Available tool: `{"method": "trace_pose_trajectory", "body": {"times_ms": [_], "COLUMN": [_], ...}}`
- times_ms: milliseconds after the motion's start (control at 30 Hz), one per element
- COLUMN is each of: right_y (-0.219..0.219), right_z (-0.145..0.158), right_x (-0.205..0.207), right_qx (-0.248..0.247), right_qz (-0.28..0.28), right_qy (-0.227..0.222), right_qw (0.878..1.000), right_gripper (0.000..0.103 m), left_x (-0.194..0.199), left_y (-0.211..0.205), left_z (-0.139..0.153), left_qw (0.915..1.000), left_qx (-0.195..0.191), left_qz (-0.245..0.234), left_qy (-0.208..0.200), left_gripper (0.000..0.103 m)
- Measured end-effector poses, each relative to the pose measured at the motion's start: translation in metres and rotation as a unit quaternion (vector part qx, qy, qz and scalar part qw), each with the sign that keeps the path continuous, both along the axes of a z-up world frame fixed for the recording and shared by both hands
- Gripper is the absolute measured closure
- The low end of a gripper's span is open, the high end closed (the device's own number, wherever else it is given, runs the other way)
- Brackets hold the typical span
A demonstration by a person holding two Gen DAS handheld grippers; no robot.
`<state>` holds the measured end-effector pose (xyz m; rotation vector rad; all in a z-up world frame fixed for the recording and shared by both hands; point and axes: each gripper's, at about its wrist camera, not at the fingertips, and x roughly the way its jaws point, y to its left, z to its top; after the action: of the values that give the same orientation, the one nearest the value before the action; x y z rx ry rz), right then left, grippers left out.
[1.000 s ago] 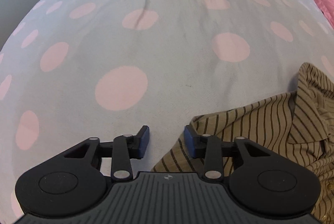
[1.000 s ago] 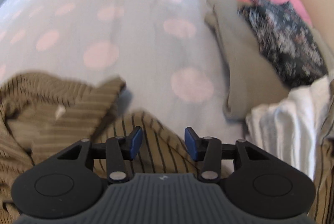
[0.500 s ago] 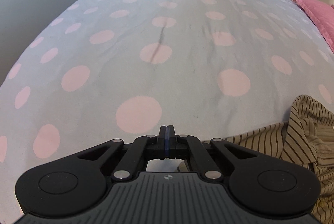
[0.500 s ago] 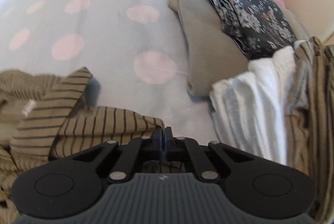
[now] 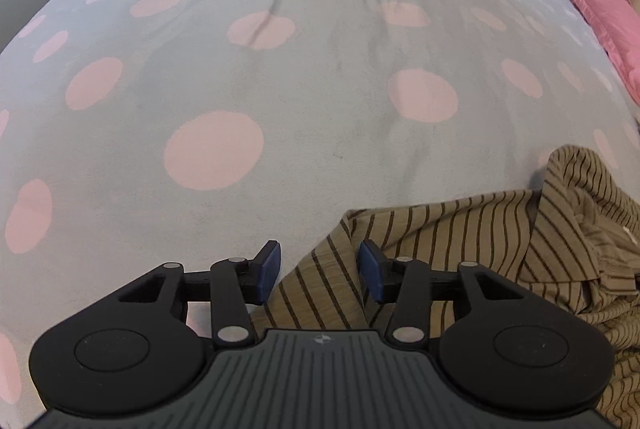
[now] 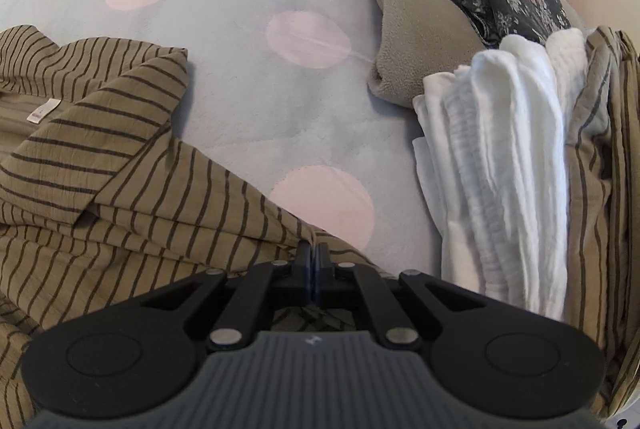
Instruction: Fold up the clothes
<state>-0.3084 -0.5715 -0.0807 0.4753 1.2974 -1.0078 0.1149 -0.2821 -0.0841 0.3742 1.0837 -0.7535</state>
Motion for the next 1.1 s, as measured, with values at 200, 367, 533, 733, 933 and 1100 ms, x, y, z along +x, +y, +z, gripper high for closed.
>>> {"method": "trace_pose_trajectory", "body": {"times_ms": [200,367,533,733,933,1100], "right_y": [0.001,0.001,0.002,0.019,0.038,0.053], "right_z": [0.008,0.016,0.031,0.034,0.028,0.024], "right_x": [-0.001,0.0,0.011,0.029,0.03,0.029], "right_qx": [-0.009,-0.026,-0.033,-0.002,0.021,0.037], "right_qz": [0.001,-0.006,0.008,0.053,0.094,0.124], "right_qy": [-0.01,-0.041,-0.087,-0.09,-0.072,-0.059], "right_qw": [1.0,0.999,0.996,0.994,0.993,0.99], "right_gripper": [0.101,0.101,0.101,0.101,0.101,0.101], "left_x": [0.001,0.005,0.021,0.038,0.02,0.004], "left_y": [0.0,0.015,0.041,0.09,0.122,0.112], "left_z": [0.003,0.042,0.079,0.064,0.039,0.033], "left_qw": [0.9998,0.9957,0.9889,0.9874,0.9915,0.9944], "left_qx": [-0.009,-0.061,-0.074,-0.007,0.056,0.067], "left_qz": [0.007,0.04,0.097,0.153,0.116,0.065], "left_qy": [-0.018,-0.058,-0.085,-0.039,-0.02,-0.048], "left_gripper": [0.103,0.103,0.103,0.103,0.103,0.103]}}
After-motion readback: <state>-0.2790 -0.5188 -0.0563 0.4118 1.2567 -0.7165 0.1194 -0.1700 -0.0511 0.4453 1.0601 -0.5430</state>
